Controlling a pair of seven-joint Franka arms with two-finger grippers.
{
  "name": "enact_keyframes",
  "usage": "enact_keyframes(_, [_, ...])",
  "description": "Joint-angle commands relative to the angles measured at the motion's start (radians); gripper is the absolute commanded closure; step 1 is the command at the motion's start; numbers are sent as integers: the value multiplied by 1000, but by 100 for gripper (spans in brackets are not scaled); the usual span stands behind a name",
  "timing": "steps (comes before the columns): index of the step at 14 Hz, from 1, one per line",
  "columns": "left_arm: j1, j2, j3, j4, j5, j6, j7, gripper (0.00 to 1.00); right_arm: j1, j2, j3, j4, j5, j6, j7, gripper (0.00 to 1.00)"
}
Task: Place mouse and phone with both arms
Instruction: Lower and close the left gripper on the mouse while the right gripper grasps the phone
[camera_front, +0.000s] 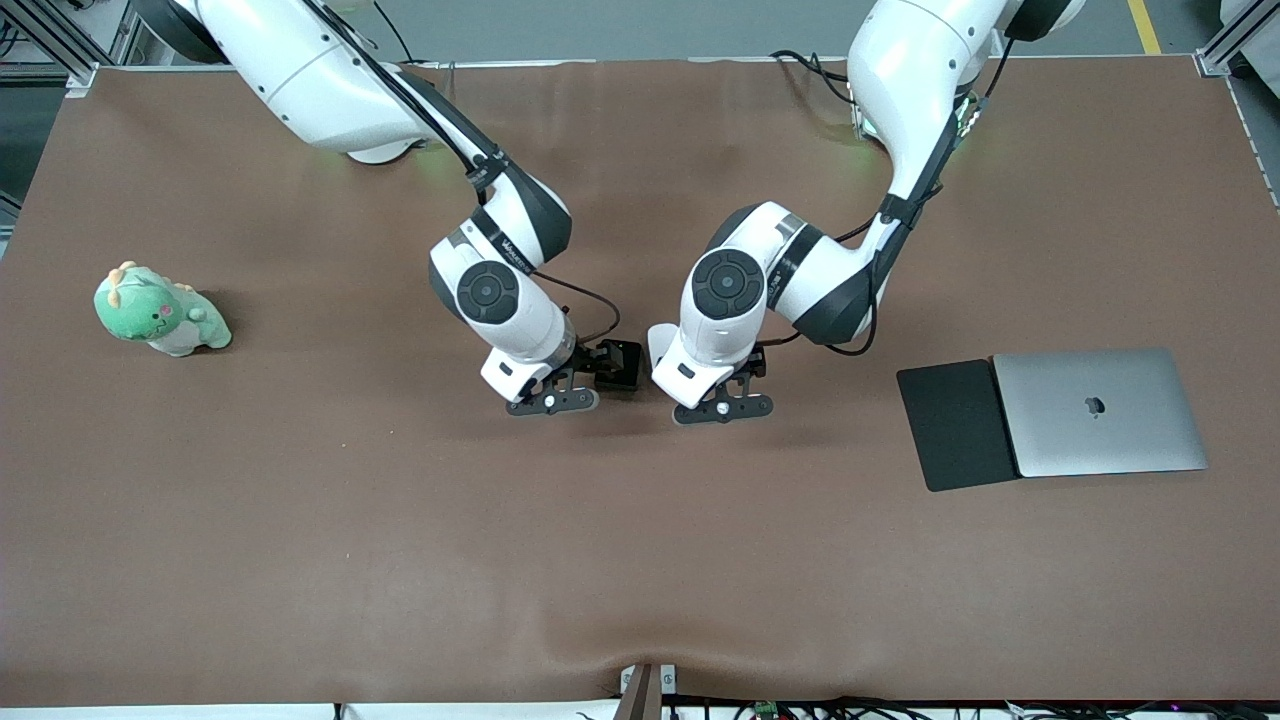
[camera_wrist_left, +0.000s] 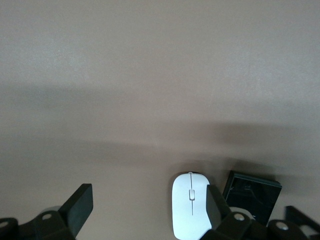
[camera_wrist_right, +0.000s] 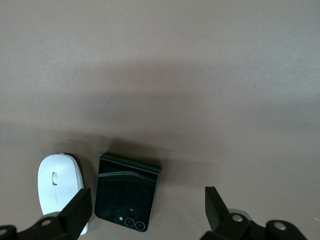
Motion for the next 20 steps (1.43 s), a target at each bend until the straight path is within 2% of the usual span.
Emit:
enact_keyframes(1, [-13, 17, 9, 26, 24, 2, -21, 0, 2, -14, 9, -48, -35, 47, 51, 0])
enact_keyframes(4, [-15, 31, 9, 27, 24, 18, -21, 0, 3, -13, 9, -49, -35, 48, 52, 0])
enact_keyframes(6, [-25, 41, 12, 27, 24, 20, -22, 0, 46, -4, 9, -49, -38, 76, 90, 0])
enact_keyframes(10, [-27, 51, 11, 27, 30, 43, -24, 0, 58, 19, 9, -77, -175, 108, 194, 0])
enact_keyframes(15, [-27, 51, 12, 27, 30, 43, -22, 0, 94, 42, 9, -78, -193, 175, 268, 0])
enact_keyframes(16, [-27, 51, 11, 27, 30, 43, -21, 0, 101, 56, 9, -78, -222, 195, 295, 0])
enact_keyframes(19, [-25, 54, 12, 27, 30, 43, -15, 0, 97, 82, 9, -78, -391, 200, 436, 0])
enact_keyframes(20, [-25, 52, 12, 27, 30, 43, -16, 0, 91, 82, 9, -80, -408, 194, 445, 0])
